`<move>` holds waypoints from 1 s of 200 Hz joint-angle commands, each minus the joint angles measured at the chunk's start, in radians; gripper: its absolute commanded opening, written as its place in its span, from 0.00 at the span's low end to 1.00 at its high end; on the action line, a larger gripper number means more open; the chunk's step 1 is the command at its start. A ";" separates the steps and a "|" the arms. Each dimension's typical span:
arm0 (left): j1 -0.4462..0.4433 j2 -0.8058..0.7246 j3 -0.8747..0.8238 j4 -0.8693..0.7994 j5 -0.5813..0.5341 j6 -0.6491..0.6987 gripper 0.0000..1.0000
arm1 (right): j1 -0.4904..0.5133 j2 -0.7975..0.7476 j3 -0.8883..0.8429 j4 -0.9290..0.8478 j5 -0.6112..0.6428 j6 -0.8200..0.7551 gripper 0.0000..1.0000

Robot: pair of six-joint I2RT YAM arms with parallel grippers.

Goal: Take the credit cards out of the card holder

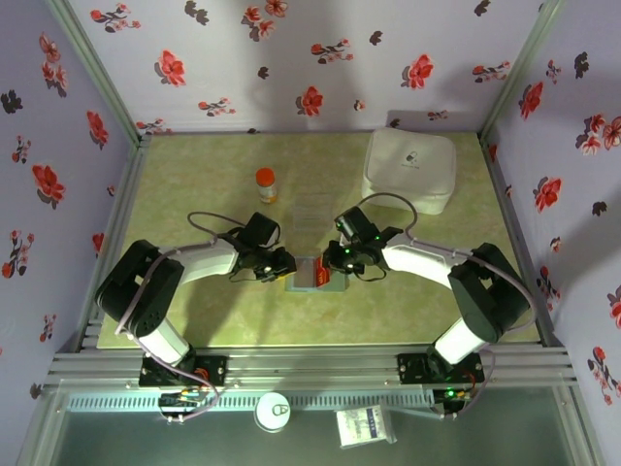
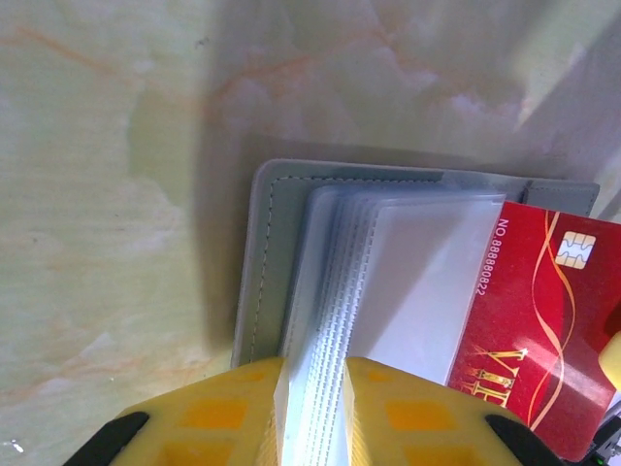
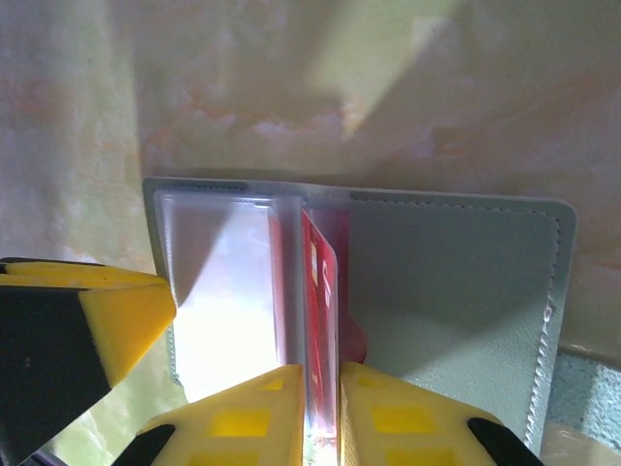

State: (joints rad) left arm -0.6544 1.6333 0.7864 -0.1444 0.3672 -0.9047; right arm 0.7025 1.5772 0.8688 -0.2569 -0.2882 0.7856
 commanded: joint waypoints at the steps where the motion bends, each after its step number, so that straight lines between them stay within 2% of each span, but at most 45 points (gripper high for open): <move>1: 0.003 0.011 -0.021 0.005 0.015 -0.013 0.21 | 0.010 0.009 0.022 -0.039 0.021 0.005 0.17; 88: 0.003 0.019 -0.018 0.002 0.014 -0.013 0.21 | 0.018 -0.029 0.003 -0.062 0.022 0.037 0.18; 200: 0.003 0.001 -0.006 -0.014 0.010 -0.011 0.21 | 0.018 -0.068 0.005 -0.080 0.047 0.022 0.04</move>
State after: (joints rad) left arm -0.6544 1.6352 0.7822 -0.1341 0.3706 -0.9100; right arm 0.7147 1.5517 0.8688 -0.2909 -0.2813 0.8150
